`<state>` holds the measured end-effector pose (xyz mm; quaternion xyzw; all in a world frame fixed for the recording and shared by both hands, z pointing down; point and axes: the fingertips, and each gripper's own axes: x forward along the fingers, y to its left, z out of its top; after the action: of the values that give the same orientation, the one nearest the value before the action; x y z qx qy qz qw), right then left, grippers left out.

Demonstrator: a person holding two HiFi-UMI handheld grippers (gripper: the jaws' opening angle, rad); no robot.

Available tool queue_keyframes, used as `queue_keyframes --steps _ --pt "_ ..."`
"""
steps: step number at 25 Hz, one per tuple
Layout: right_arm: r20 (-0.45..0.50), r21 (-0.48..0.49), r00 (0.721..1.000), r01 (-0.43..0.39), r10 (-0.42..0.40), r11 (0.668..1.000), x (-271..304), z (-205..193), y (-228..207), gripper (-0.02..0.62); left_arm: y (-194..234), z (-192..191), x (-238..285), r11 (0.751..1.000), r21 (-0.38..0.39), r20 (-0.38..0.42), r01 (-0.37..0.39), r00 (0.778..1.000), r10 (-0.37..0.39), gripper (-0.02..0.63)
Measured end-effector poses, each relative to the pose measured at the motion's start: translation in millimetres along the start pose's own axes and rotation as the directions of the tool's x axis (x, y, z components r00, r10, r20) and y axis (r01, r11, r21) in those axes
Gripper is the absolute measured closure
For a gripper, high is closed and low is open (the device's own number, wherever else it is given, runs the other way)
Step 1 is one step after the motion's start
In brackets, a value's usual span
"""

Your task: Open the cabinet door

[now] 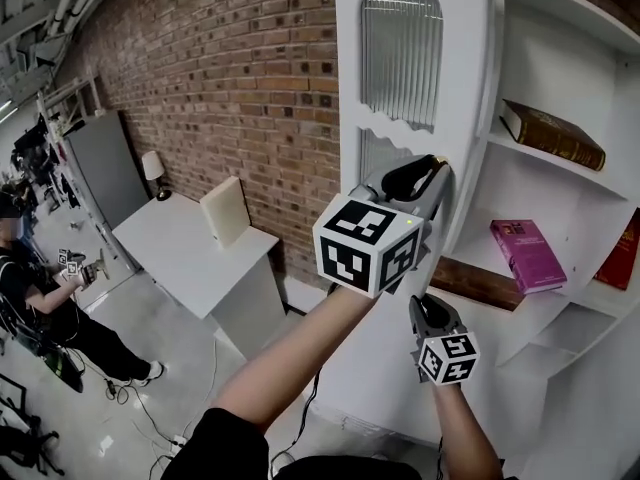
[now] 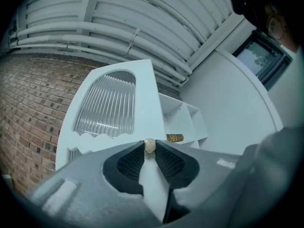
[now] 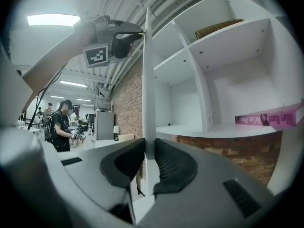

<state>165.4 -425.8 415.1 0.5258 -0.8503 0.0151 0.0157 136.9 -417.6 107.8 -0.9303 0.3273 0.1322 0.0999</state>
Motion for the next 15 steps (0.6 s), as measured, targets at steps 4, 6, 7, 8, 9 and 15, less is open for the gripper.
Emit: queue_keyframes --steps 4,6,7,8,9,15 --pt "0.000 0.008 0.999 0.050 -0.050 0.999 -6 -1 16 0.529 0 5 -16 0.998 -0.036 0.008 0.050 0.999 -0.050 0.526" --pt "0.002 0.009 0.998 0.063 -0.063 0.998 -5 -3 27 0.531 3 6 -27 0.997 -0.044 0.021 0.064 0.998 -0.063 0.526" --pt "0.000 0.009 0.998 0.068 -0.068 0.998 -4 -4 33 0.531 5 7 -32 0.996 -0.049 0.028 0.068 0.997 -0.067 0.526" --pt "-0.003 0.008 0.997 0.073 -0.073 0.997 -4 -4 39 0.531 8 8 -38 0.996 -0.055 0.033 0.072 0.997 -0.071 0.526" --pt "-0.006 0.009 0.997 0.080 -0.080 0.997 -3 -5 44 0.531 10 8 -43 0.995 -0.060 0.036 0.078 0.996 -0.076 0.526" --pt "-0.004 0.008 0.990 0.140 -0.140 0.990 -3 -4 73 0.531 19 16 -67 0.988 -0.074 0.064 0.134 0.989 -0.130 0.525"
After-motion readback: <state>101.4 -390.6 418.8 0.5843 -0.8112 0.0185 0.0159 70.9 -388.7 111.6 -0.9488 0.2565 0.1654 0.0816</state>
